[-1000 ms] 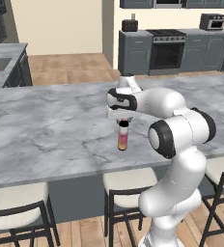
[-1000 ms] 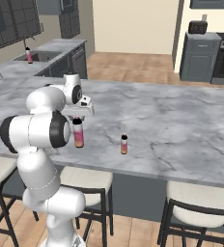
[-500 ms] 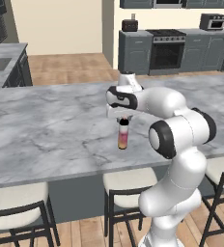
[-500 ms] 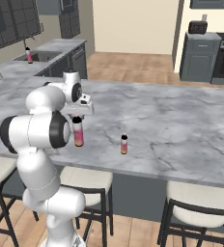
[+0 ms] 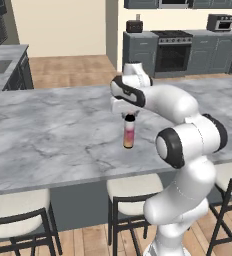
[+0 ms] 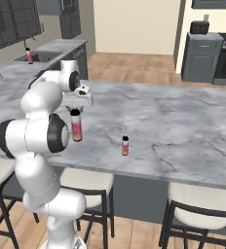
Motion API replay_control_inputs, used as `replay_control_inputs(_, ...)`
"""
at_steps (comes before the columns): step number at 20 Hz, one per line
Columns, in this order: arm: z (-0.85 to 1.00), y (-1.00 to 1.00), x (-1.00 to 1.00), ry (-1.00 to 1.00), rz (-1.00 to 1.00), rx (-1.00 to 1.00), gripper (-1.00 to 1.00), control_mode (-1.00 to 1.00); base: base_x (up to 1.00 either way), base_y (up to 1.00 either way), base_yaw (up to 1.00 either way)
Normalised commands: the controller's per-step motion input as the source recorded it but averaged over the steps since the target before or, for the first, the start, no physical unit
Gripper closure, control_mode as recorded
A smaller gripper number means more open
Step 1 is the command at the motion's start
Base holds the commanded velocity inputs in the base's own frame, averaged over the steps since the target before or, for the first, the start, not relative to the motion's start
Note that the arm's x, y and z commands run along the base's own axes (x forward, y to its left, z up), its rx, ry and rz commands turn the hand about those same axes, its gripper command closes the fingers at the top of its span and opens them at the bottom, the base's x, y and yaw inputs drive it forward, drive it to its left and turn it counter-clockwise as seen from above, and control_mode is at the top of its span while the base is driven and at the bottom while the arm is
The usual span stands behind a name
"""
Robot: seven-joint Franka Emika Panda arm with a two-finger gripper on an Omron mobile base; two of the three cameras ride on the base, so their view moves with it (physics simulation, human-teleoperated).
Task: Place the large bottle from the dining counter next to the other large bottle outside the sink, and place the small bottle from the dining counter next to the other small bottle inside the sink.
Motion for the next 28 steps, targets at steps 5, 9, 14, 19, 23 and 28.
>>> replay_control_inputs(5,0.44,0.00,-0.43,0.00,0.00,0.00,1.00,-1.00,0.00,0.00,0.00)
replay_control_inputs(9,0.44,0.00,-0.49,0.00,0.00,0.00,1.00,-1.00,0.00,0.00,0.00)
replay_control_inputs(14,0.39,0.00,-0.47,0.00,0.00,0.00,1.00,-1.00,0.00,0.00,0.00)
replay_control_inputs(19,0.21,0.00,-0.47,0.00,0.00,0.00,1.00,-1.00,0.00,0.00,0.00)
replay_control_inputs(23,0.04,-0.01,-0.43,-0.01,0.00,0.00,1.00,-1.00,0.00,0.00,0.00)
replay_control_inputs(28,0.00,0.00,0.00,-0.01,0.00,0.00,1.00,-1.00,0.00,0.00,0.00)
